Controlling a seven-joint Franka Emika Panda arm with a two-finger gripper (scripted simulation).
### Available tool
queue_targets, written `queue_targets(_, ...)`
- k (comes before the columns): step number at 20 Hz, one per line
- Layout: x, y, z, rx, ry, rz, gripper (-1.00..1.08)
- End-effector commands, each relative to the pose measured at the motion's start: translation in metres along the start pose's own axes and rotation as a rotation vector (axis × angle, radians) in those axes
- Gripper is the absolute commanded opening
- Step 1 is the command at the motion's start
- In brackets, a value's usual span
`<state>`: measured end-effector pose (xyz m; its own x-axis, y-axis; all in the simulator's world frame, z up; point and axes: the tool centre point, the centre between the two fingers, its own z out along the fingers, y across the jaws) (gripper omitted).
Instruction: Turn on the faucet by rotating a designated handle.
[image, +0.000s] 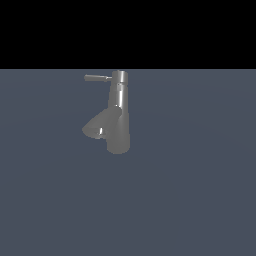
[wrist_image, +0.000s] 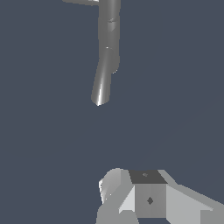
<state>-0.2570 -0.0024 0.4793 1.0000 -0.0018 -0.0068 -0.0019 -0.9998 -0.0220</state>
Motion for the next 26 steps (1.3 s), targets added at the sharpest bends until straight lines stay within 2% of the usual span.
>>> queue_targets(1, 0.000, 0.000, 0.000, 0.000, 0.000, 0.000, -1.00)
queue_targets(15, 0.006, -0.014, -0.002, 0.017, 0.002, -0.023, -1.00)
queue_targets(26, 0.032, -0.019, -0.003, 0.036, -0.005, 0.082, -1.00)
